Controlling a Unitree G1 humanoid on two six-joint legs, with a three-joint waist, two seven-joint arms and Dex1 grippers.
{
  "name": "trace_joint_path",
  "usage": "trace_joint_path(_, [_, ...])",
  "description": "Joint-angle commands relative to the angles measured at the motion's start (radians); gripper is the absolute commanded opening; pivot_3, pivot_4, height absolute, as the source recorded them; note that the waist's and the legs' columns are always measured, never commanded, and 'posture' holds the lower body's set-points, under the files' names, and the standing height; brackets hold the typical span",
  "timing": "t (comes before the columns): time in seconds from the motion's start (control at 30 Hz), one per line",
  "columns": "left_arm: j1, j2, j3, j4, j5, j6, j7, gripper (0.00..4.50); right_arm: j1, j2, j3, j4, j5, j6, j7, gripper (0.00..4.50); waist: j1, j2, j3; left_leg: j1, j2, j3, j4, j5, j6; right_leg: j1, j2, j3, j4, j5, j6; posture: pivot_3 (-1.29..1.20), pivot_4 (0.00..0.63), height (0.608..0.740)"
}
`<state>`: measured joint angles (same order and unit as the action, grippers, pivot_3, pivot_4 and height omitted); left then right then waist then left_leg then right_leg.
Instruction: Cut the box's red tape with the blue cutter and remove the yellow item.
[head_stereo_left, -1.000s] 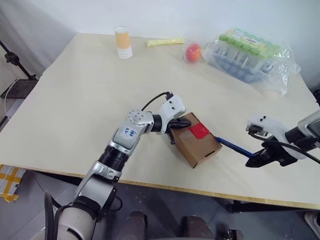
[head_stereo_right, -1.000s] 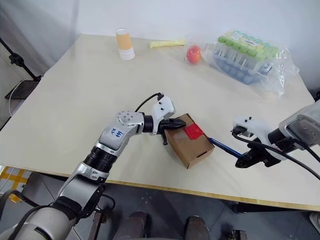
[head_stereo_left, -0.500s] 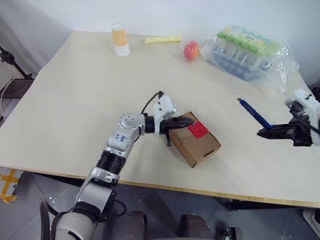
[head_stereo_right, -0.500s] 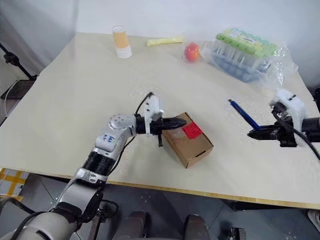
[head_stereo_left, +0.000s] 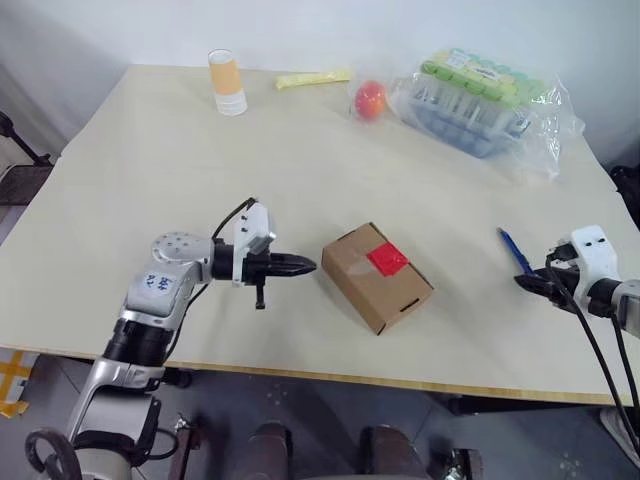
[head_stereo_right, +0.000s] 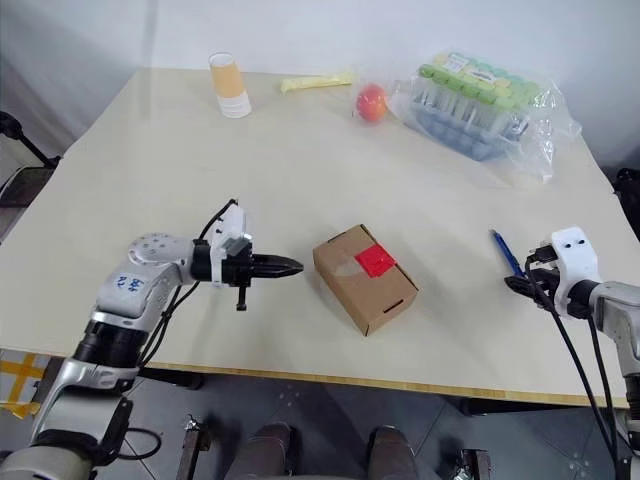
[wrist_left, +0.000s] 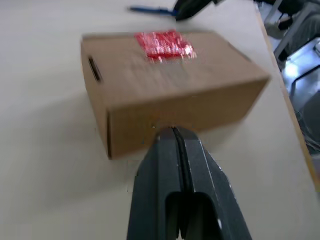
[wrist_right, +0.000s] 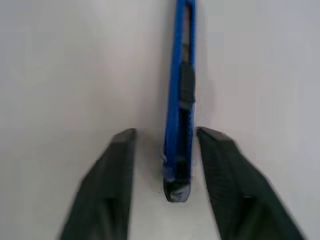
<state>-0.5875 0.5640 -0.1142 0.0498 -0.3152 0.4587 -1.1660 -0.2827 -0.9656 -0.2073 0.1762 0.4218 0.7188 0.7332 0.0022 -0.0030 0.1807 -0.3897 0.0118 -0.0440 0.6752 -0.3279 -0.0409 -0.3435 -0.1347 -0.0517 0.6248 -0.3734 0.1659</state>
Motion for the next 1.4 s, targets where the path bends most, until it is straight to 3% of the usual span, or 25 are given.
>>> trace_joint_path(0.03, [0.052,0.043,-0.023,-0.101,-0.010,0.052,-0.005,0.00,0.034,-0.063,-0.081,-0.128,0.102,-0.036,0.209,2.80,0.000,0.004,0.002,0.000,0.000,0.000,0.000,0.000,0.000,0.001,0.000,0.000,0.000,0.000,0.000,0.00,0.150,0.740])
trace_joint_path(0.07, [0.060,0.038,-0.021,-0.111,-0.012,0.072,0.016,0.00,0.041,-0.064,-0.076,-0.158,0.113,-0.031,0.232,2.80,0.000,0.005,0.003,0.000,0.000,0.000,0.000,0.000,0.000,0.000,0.000,0.000,-0.001,0.000,0.000,0.00,0.150,0.740])
trace_joint_path(0.2, [0.068,-0.008,-0.029,-0.120,-0.002,0.107,0.100,0.00,0.010,0.011,-0.004,-0.255,0.067,-0.093,0.186,1.43,0.000,0.005,0.004,0.001,0.000,0.000,0.002,0.000,0.000,0.001,0.000,0.000,0.000,0.000,0.000,0.00,0.150,0.740])
trace_joint_path(0.33, [0.060,-0.085,-0.042,-0.107,0.015,0.119,0.194,0.00,-0.058,0.125,0.140,-0.268,-0.122,-0.248,0.049,0.03,-0.002,0.005,0.004,0.001,0.000,0.000,0.003,0.000,0.000,0.001,0.000,0.000,0.001,0.000,0.000,0.00,0.150,0.740])
trace_joint_path(0.57, [0.035,-0.118,-0.093,-0.070,0.057,0.153,0.259,0.00,-0.070,0.222,0.284,-0.322,-0.175,-0.310,0.102,0.03,-0.002,0.005,0.004,0.000,0.000,-0.001,0.001,0.000,0.000,0.000,0.000,0.000,0.002,0.000,0.000,0.00,0.150,0.740])
trace_joint_path(0.67, [0.043,-0.083,-0.095,-0.087,0.038,0.189,0.223,0.00,-0.051,0.184,0.319,-0.447,-0.116,-0.207,0.192,0.03,-0.003,0.005,0.004,0.000,0.000,-0.001,0.001,0.000,0.000,0.000,0.000,0.000,0.002,0.000,0.000,0.00,0.150,0.740])
trace_joint_path(0.83, [0.084,0.003,-0.078,-0.123,0.004,0.182,0.133,0.00,-0.051,0.173,0.352,-0.563,-0.099,-0.103,0.205,0.03,-0.006,0.005,0.004,0.001,0.000,-0.001,0.000,0.000,0.000,0.000,0.001,0.000,0.002,0.000,0.000,0.00,0.150,0.740])
trace_joint_path(1.0, [0.118,0.070,-0.075,-0.192,-0.047,0.224,0.060,0.00,-0.031,0.200,0.396,-0.668,-0.105,-0.017,0.155,0.03,-0.002,0.005,0.004,0.001,0.000,-0.001,0.000,0.000,0.000,0.000,0.000,0.001,0.002,0.000,0.000,0.00,0.150,0.740])
trace_joint_path(1.4, [0.180,0.182,-0.079,-0.326,-0.073,0.351,0.063,0.00,0.025,0.236,0.419,-0.792,-0.085,0.077,0.074,0.03,-0.003,0.005,0.004,0.001,0.000,-0.002,-0.001,0.000,0.000,0.000,0.000,0.001,0.002,0.000,0.000,0.00,0.150,0.740])
